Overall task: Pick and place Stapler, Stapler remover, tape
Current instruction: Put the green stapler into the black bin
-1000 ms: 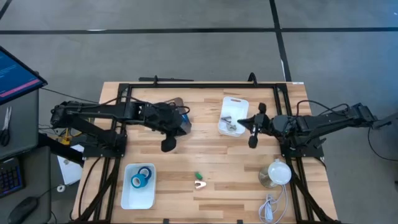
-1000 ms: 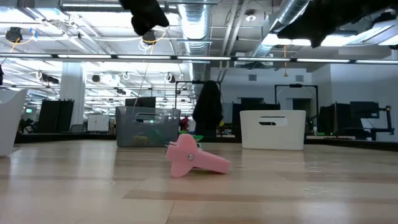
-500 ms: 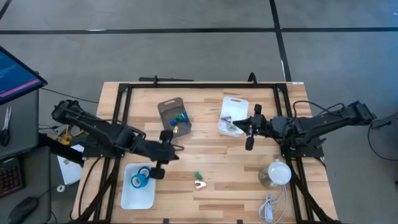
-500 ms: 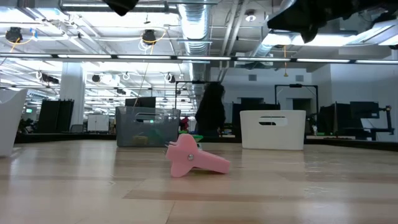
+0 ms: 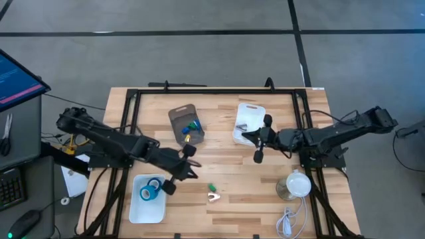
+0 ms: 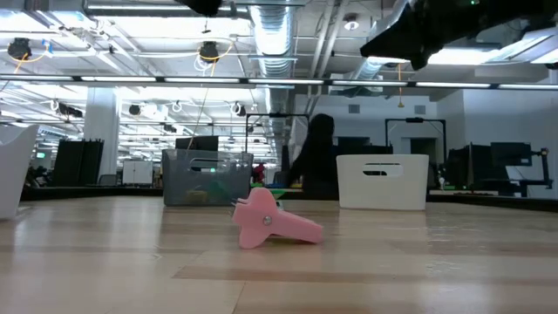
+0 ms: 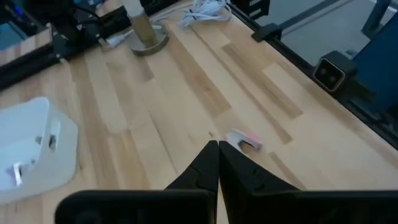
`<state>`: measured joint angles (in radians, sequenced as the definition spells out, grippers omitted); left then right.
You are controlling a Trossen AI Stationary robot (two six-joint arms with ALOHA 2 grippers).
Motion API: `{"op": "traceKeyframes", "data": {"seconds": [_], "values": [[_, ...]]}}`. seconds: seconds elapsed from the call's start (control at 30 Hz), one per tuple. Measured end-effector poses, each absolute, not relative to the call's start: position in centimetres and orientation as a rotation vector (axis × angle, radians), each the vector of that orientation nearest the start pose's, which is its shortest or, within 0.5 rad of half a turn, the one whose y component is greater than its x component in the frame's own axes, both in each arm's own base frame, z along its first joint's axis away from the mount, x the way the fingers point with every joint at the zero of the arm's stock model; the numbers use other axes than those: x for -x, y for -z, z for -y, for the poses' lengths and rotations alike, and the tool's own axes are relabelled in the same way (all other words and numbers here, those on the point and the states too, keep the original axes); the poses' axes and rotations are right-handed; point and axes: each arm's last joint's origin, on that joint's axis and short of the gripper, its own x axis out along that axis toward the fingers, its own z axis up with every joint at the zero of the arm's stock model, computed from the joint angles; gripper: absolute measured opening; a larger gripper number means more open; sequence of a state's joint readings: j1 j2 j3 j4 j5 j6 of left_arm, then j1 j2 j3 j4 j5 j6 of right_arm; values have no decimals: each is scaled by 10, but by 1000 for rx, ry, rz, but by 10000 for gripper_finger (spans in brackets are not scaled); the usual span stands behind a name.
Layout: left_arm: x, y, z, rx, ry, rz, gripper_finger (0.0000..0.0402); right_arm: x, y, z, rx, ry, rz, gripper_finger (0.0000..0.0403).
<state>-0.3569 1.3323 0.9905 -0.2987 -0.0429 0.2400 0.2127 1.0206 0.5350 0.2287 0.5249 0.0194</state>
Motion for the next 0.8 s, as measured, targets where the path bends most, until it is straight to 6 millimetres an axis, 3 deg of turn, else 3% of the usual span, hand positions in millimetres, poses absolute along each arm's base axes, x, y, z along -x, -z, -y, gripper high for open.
{"op": "traceKeyframes", "data": {"seconds": [0.33,0.8], "values": [[-309,-231,87,-274,497,-678,2,-209,-248,-34,94,293,-229,0],[-315,-229,81,-287,483,-657,2,-208,-245,-35,106,286,-258,0]]}}
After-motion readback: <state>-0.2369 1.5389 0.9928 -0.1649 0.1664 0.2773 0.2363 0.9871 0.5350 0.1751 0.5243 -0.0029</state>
